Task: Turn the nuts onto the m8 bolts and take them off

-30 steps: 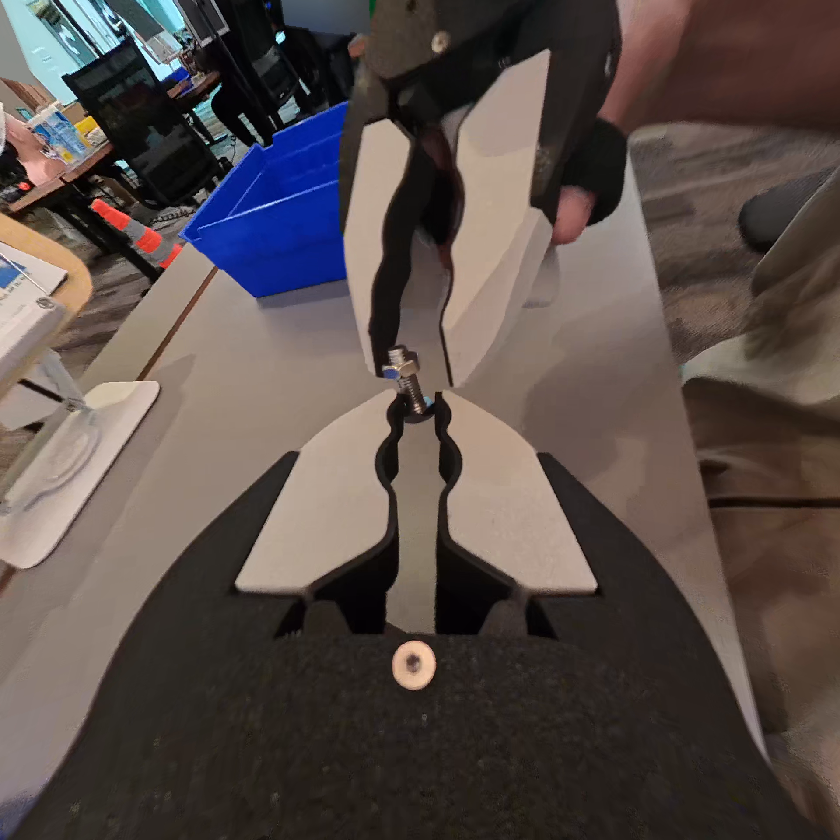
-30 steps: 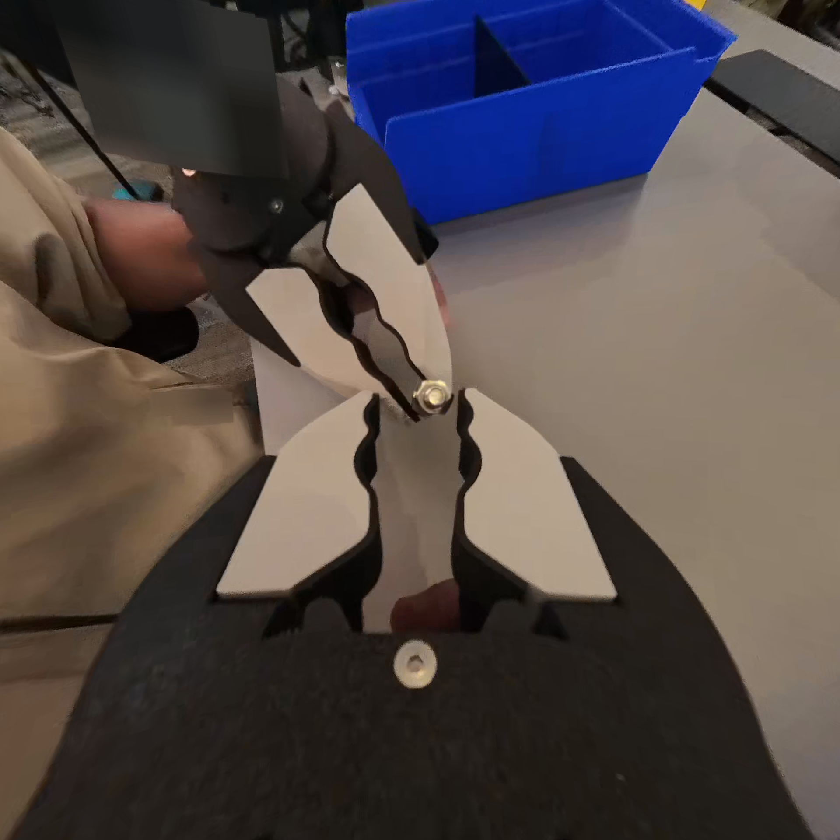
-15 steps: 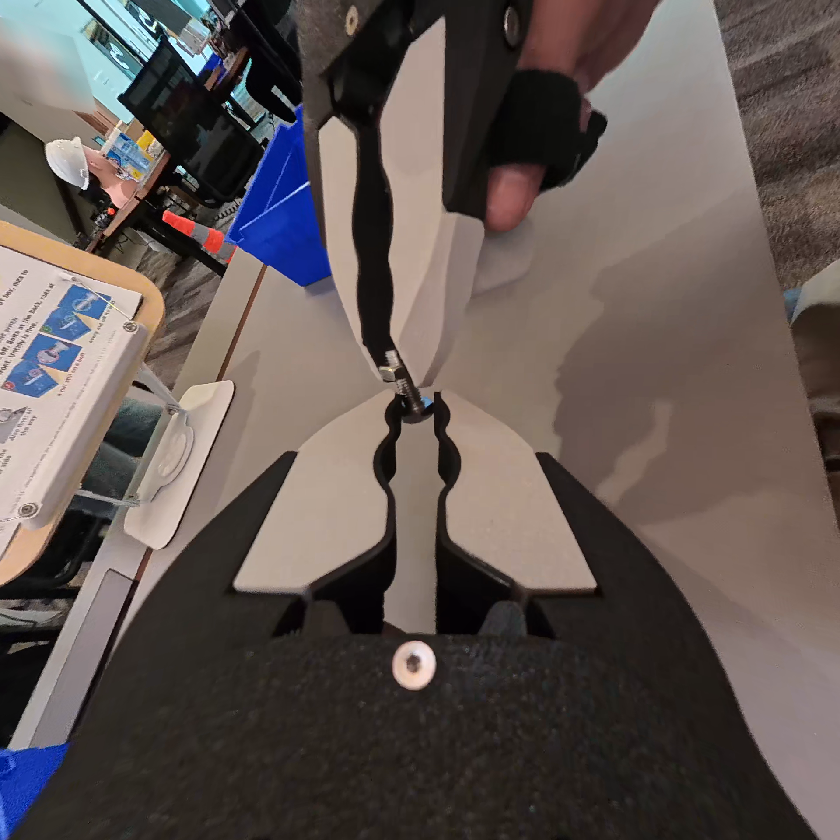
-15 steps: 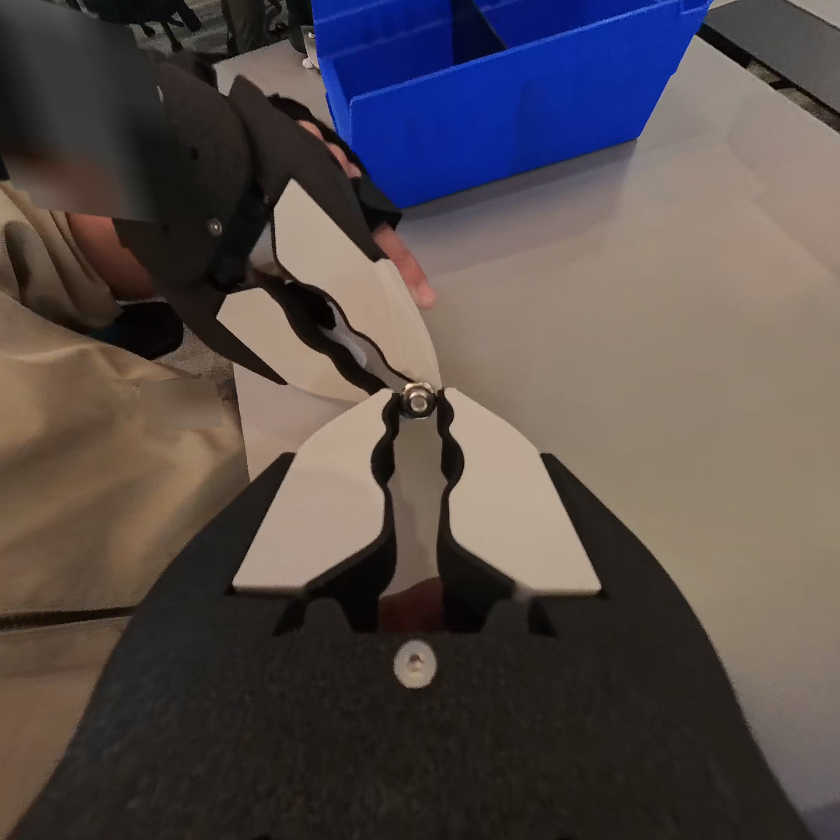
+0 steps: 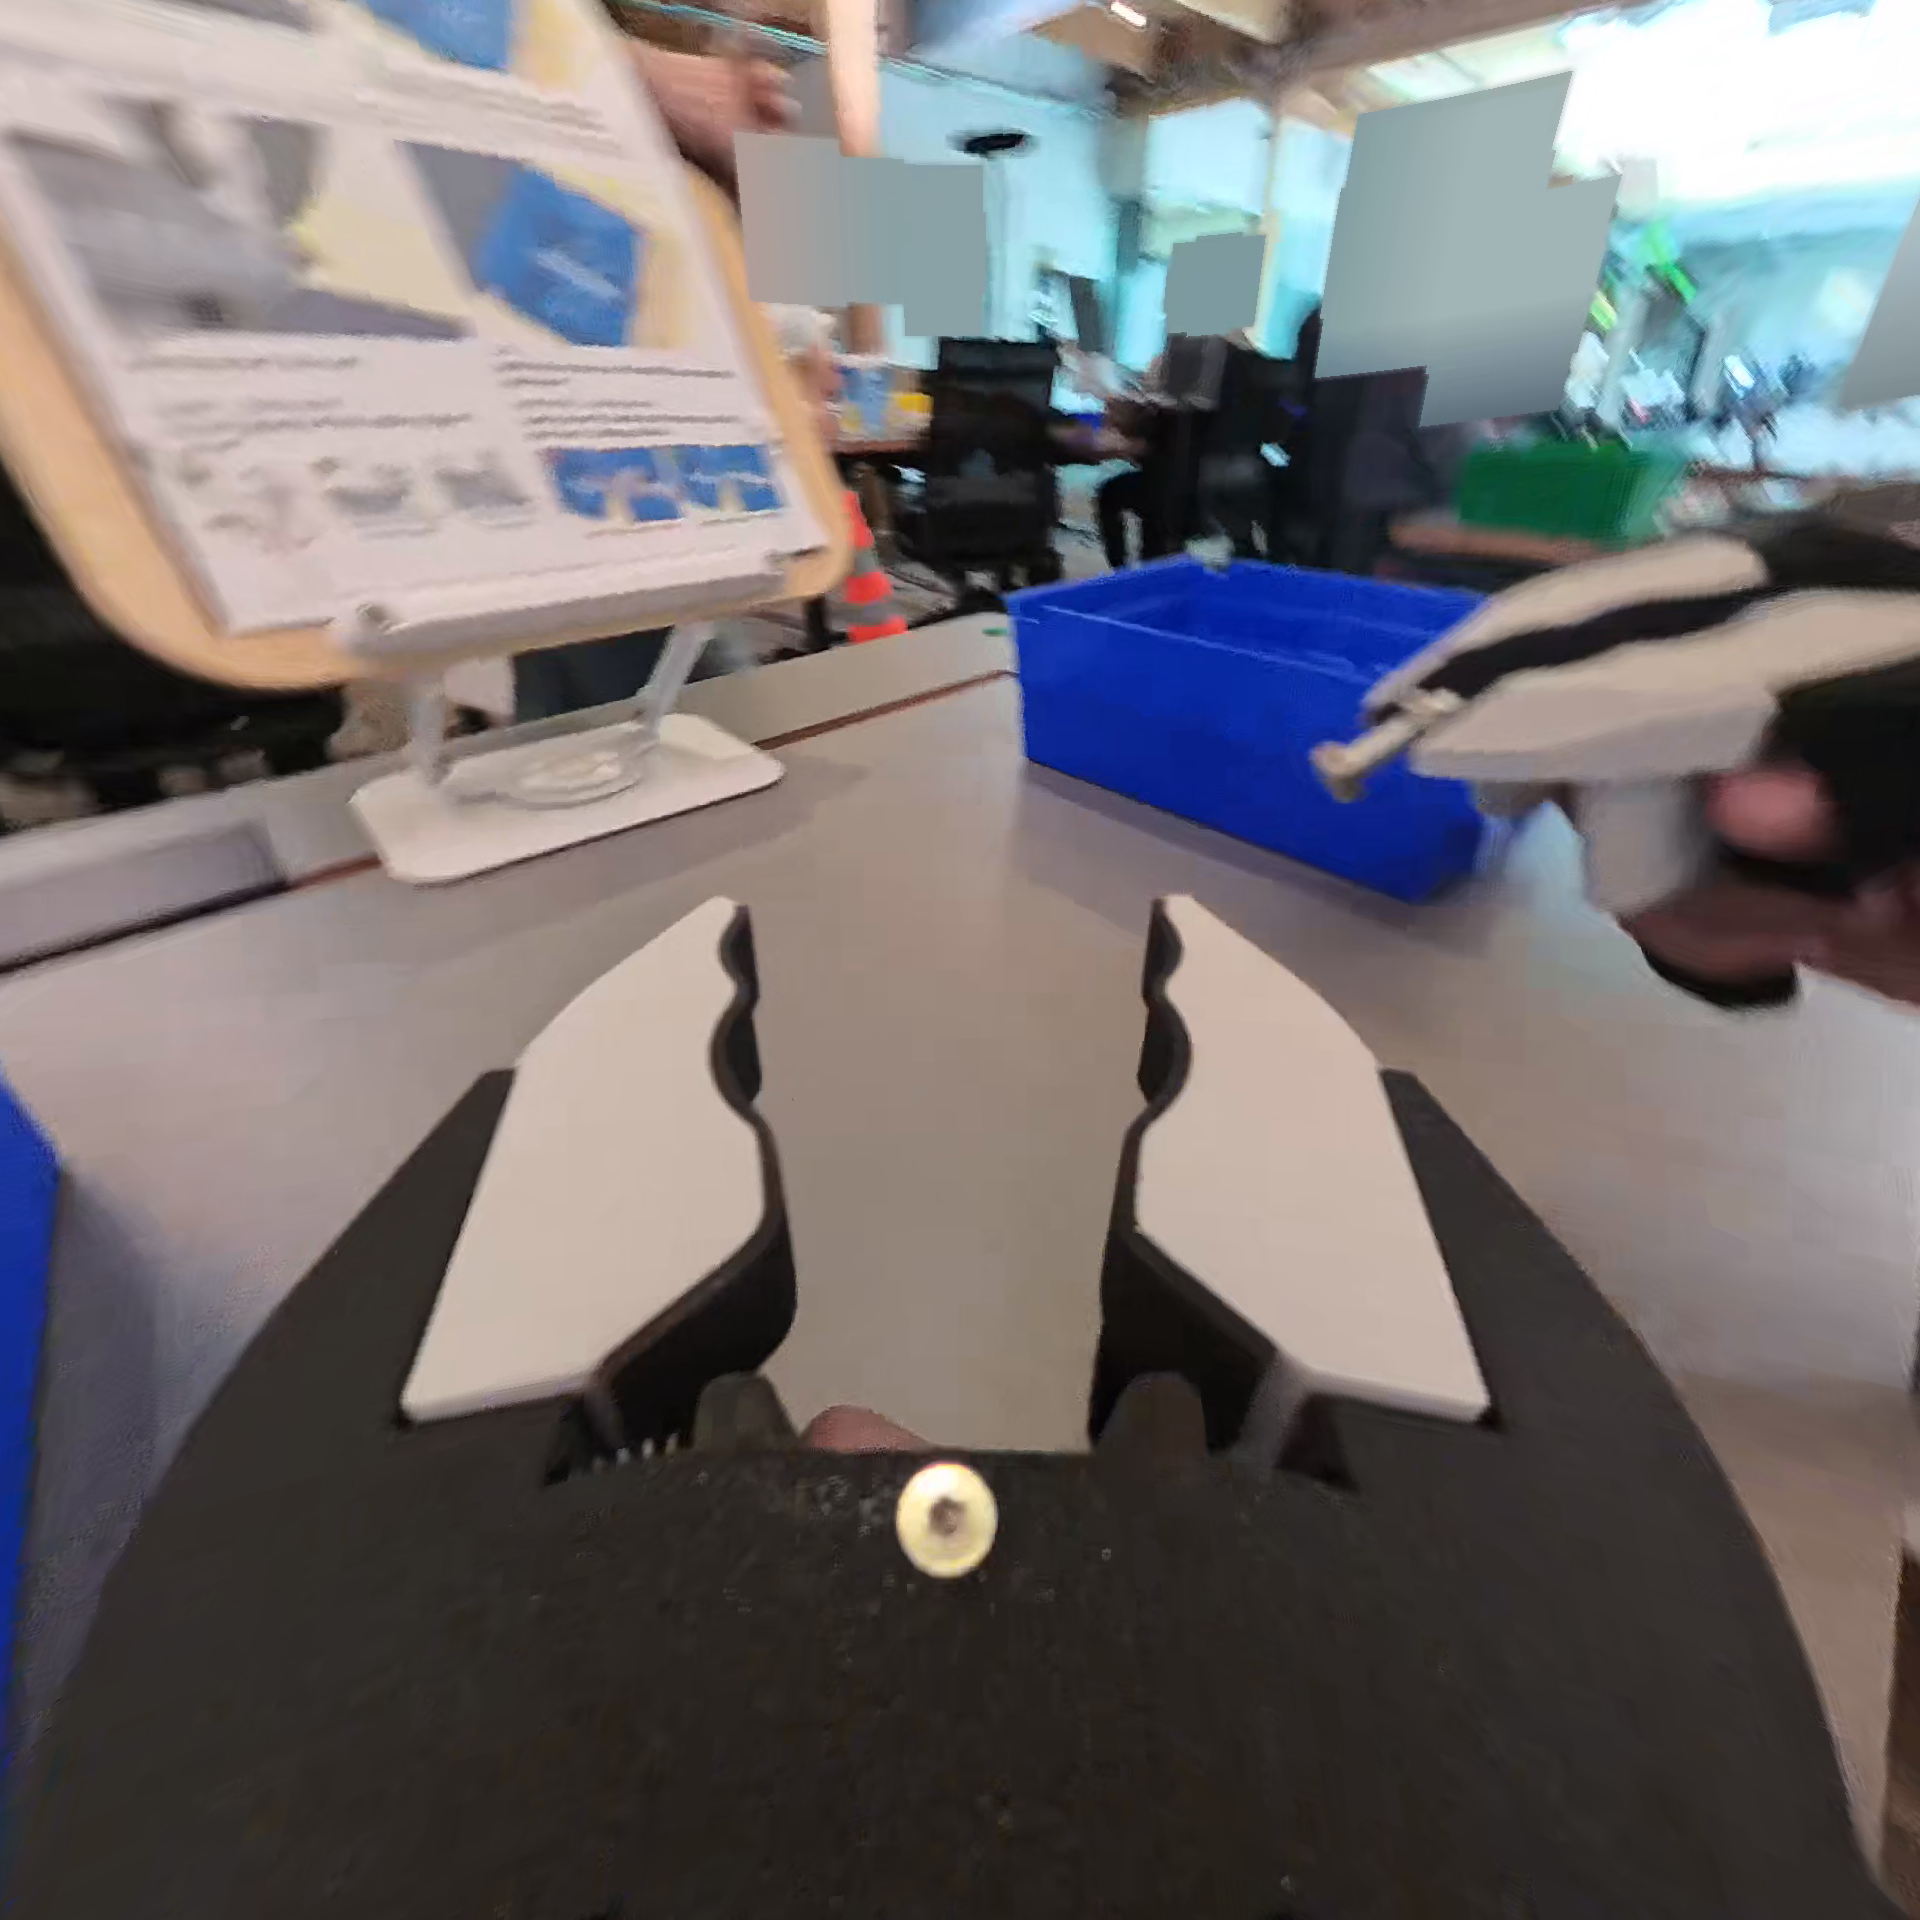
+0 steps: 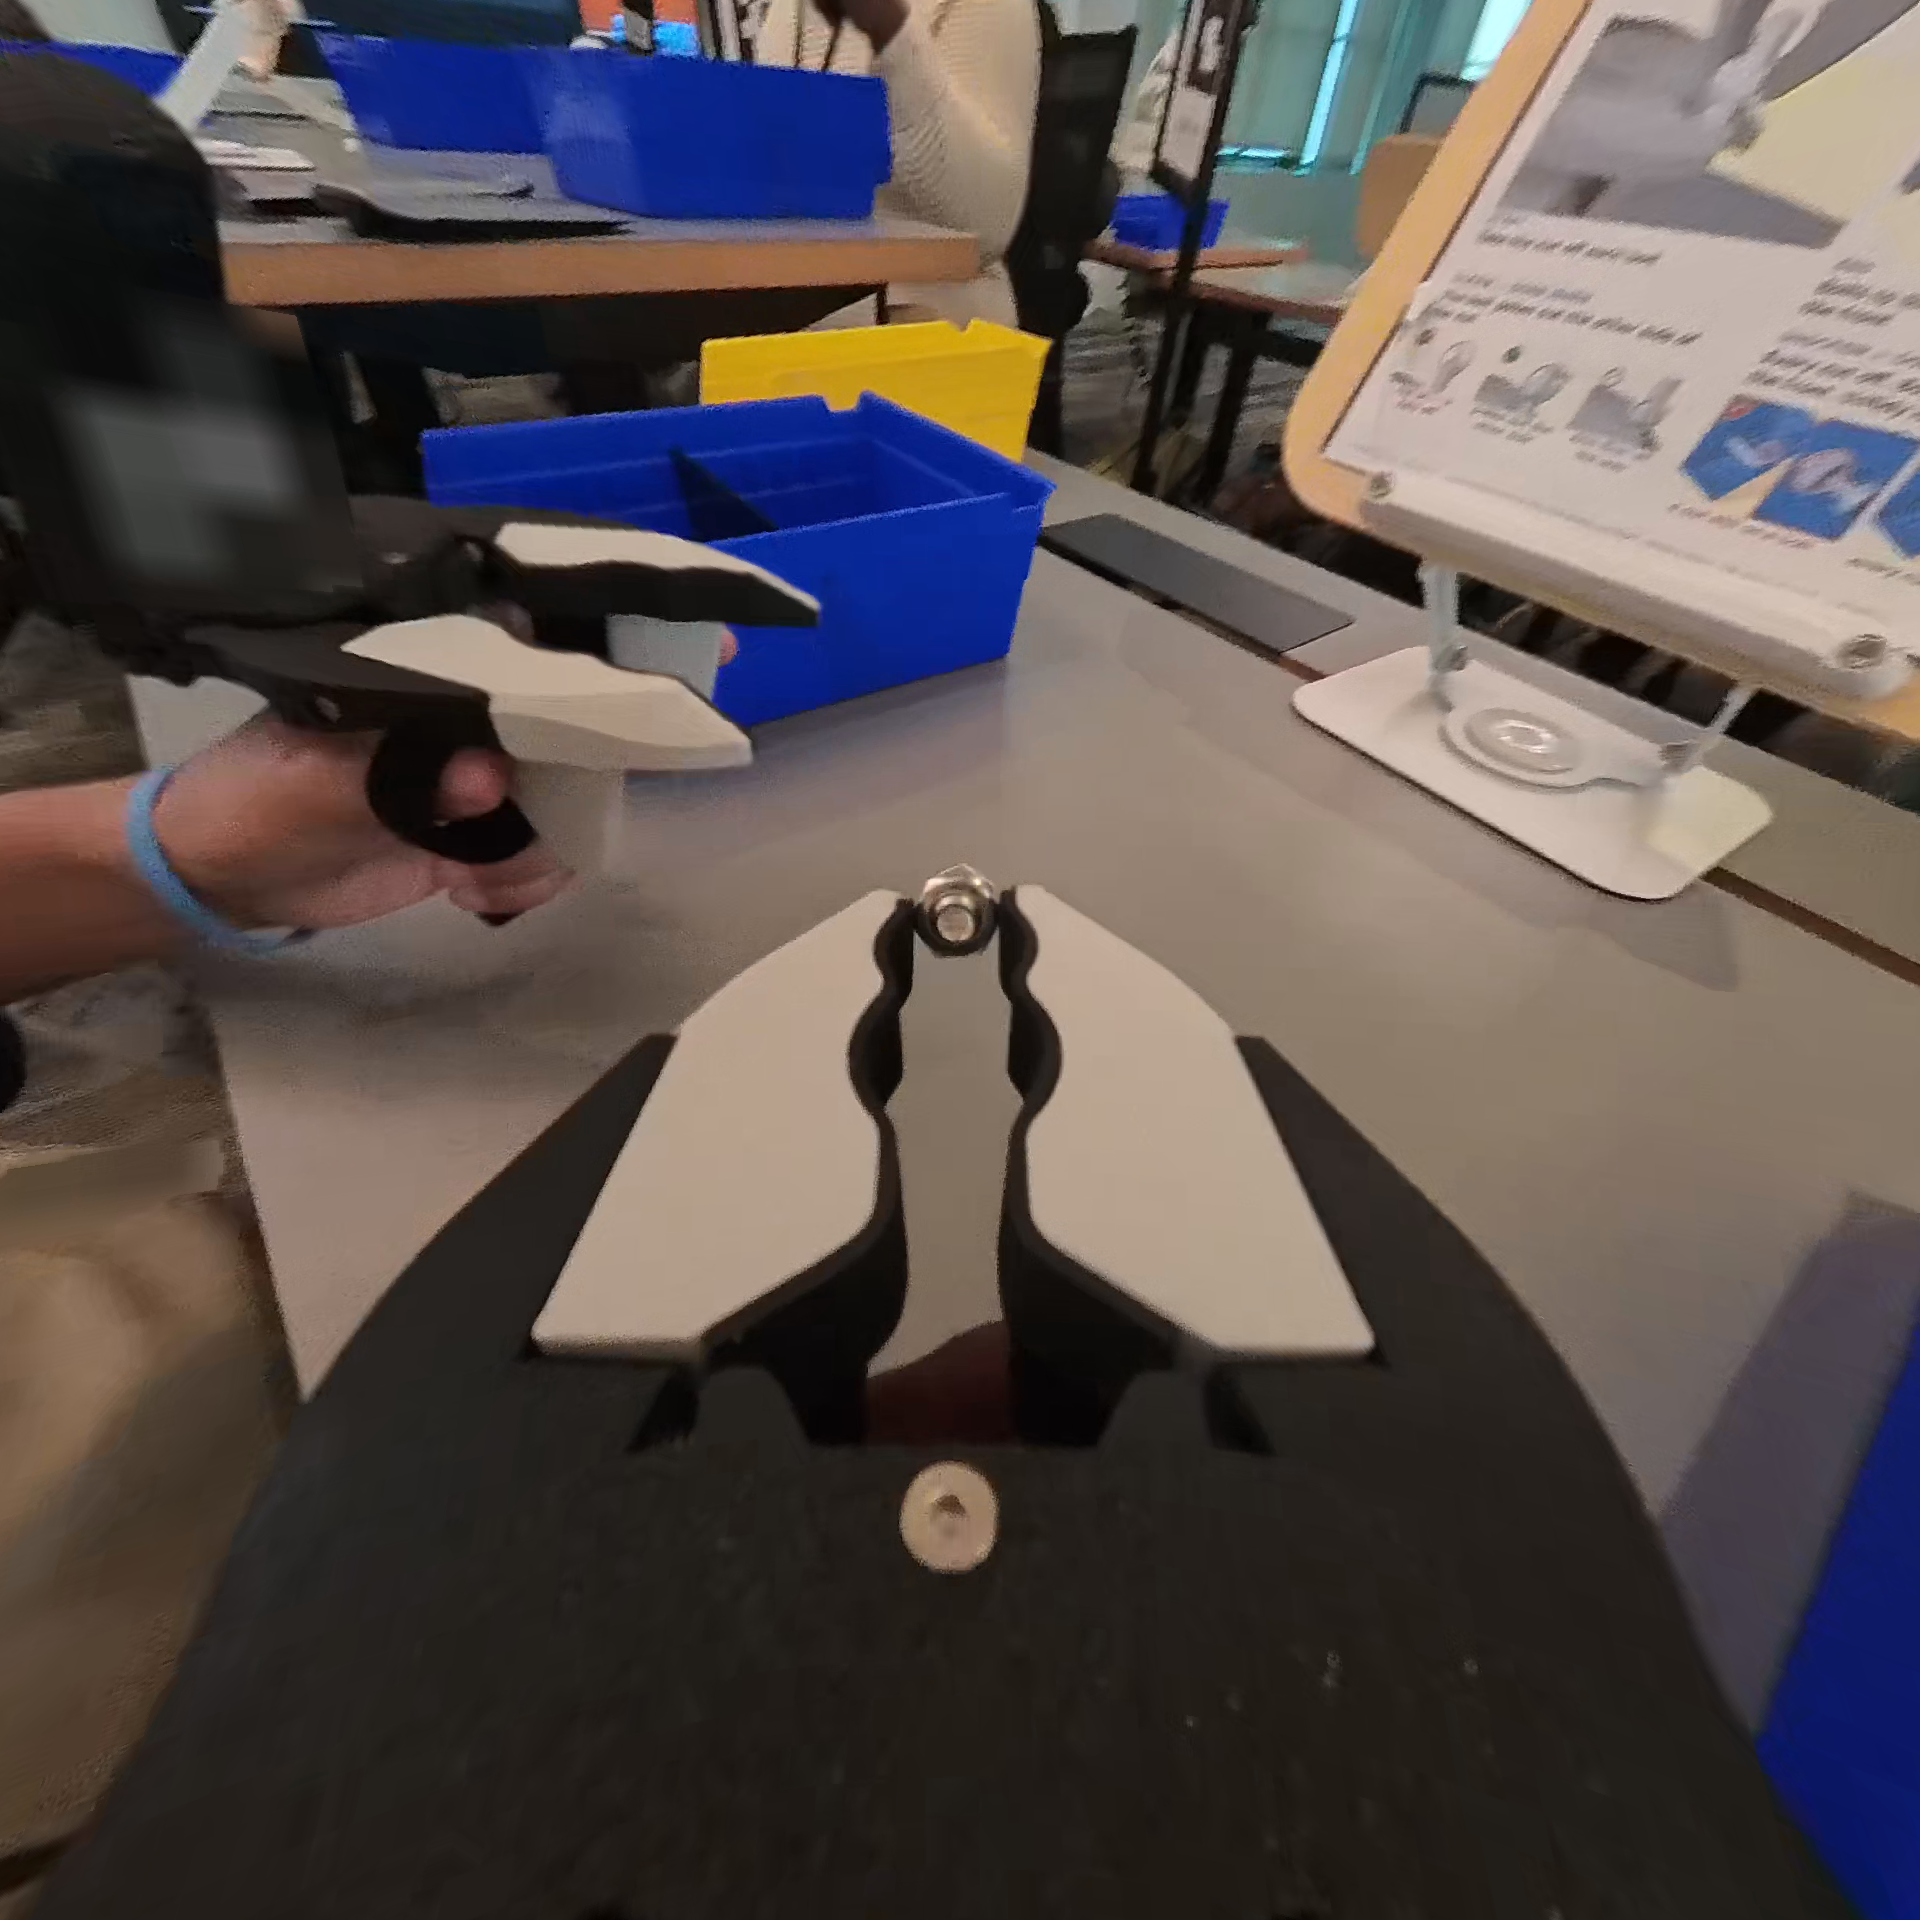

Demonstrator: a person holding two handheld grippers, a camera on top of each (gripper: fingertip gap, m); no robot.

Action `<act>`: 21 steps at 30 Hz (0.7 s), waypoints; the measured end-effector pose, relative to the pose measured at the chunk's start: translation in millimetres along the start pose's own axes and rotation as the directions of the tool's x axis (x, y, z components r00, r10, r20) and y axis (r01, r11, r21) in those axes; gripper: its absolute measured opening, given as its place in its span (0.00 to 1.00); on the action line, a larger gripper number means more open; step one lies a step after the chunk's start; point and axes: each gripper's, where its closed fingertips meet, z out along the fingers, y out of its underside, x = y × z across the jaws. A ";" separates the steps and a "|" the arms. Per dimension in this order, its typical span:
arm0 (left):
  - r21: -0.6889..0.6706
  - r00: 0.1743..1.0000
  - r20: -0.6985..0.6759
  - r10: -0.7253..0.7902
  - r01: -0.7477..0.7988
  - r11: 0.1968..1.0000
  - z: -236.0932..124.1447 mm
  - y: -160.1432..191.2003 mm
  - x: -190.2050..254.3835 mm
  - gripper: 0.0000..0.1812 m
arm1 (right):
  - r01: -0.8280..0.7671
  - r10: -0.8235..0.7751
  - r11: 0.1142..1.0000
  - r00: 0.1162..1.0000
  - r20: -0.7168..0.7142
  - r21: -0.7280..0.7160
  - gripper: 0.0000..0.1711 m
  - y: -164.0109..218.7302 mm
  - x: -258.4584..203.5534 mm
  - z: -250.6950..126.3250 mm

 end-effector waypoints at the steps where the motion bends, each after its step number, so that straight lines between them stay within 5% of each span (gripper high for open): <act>1: 0.021 0.996 0.064 -0.057 0.056 0.998 -3.1 3.2 -10.3 0.42 | 0.008 -0.007 1.000 0.998 -0.058 0.015 0.09 2.5 3.6 -2.4; 5: 0.054 0.959 0.253 -0.129 0.120 0.991 -15.1 19.0 -37.2 0.46 | 0.002 0.014 0.999 0.953 -0.303 0.050 0.09 19.4 20.5 -14.4; 21: 0.017 0.956 0.284 -0.079 0.078 0.997 -19.3 25.1 -29.8 0.44 | -0.050 0.087 0.993 0.917 -0.389 0.102 0.09 27.0 33.7 -35.7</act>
